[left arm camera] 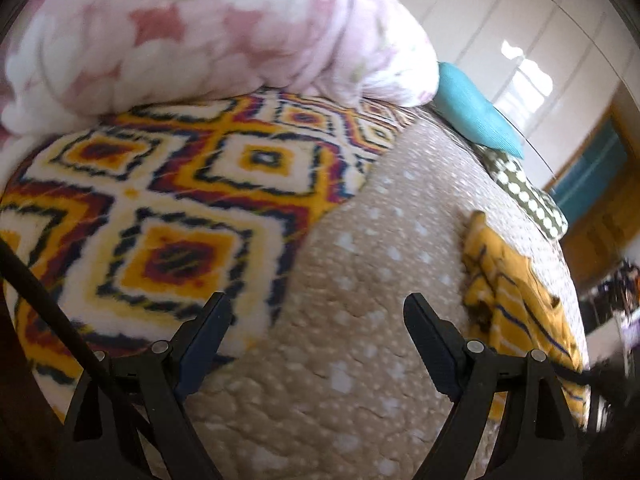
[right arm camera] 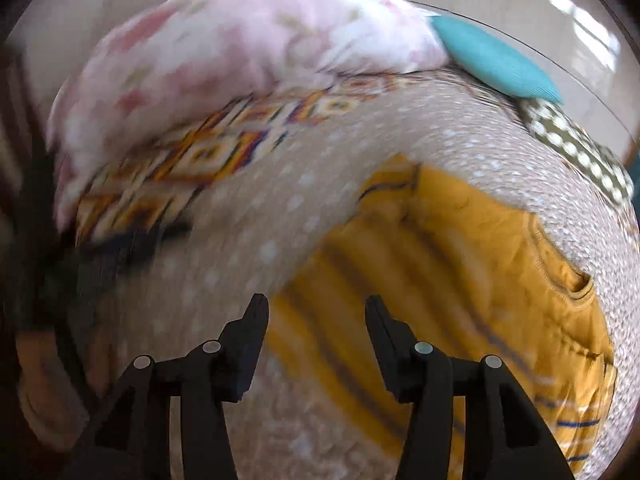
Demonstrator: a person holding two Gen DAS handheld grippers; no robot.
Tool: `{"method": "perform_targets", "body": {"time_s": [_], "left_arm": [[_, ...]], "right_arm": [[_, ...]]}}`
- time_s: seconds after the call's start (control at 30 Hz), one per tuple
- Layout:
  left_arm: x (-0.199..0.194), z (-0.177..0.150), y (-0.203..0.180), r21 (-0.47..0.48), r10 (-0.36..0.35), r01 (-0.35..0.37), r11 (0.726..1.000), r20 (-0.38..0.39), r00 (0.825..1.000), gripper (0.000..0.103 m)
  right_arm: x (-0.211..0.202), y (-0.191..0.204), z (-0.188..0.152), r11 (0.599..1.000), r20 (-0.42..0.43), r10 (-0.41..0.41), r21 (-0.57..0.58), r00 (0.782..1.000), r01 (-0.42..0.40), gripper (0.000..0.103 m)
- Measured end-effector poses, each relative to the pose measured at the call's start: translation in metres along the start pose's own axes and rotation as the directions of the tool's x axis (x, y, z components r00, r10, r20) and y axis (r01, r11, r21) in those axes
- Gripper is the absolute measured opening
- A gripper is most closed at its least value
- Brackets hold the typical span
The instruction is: Fold small clothes
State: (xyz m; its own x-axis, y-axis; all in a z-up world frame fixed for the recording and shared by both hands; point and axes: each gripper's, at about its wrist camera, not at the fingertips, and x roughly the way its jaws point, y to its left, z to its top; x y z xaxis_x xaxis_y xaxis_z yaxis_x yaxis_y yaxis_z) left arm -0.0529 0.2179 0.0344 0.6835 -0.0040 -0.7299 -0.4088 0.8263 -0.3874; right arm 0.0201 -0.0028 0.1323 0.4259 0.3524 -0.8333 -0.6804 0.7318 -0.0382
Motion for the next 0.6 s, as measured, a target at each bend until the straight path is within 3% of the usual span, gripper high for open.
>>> {"method": "perform_targets", "body": {"time_s": [0.1,0.23,0.27,0.3,0.33,0.47,0.6], "left_arm": [[0.004,0.001,0.002,-0.006,0.013,-0.013,1.0,-0.004,1.0,0.087],[0.007,0.0,-0.004,0.022,0.037,-0.037,0.999,-0.001,0.999,0.087],[0.006,-0.001,-0.004,0.023,0.037,-0.037,0.999,-0.003,0.999,0.087],[0.007,0.0,-0.002,0.016,0.034,-0.034,0.999,-0.005,0.999,0.087],[0.006,0.0,-0.001,0.011,0.031,-0.031,0.999,-0.006,0.999,0.087],[0.006,0.002,0.002,-0.005,0.019,-0.019,1.0,-0.011,1.0,0.087],[0.006,0.002,0.002,0.0,0.024,-0.024,1.0,-0.011,1.0,0.087]], "right_arm": [[0.017,0.026,-0.016,0.991,-0.003,-0.061,-0.119,0.998,0.06,0.055],[0.047,0.051,-0.023,0.947,0.031,-0.18,-0.263,0.983,0.182,0.055],[0.052,0.051,-0.021,0.946,0.035,-0.189,-0.261,0.981,0.192,0.046],[0.055,0.048,-0.018,0.961,0.02,-0.168,-0.218,0.986,0.168,0.019],[0.056,0.041,-0.012,0.976,-0.002,-0.152,-0.157,0.988,0.149,0.013],[0.044,0.028,-0.004,1.0,-0.021,0.002,0.021,1.0,-0.001,0.009],[0.039,0.032,-0.014,0.992,-0.033,0.111,0.072,0.993,-0.108,0.007]]}}
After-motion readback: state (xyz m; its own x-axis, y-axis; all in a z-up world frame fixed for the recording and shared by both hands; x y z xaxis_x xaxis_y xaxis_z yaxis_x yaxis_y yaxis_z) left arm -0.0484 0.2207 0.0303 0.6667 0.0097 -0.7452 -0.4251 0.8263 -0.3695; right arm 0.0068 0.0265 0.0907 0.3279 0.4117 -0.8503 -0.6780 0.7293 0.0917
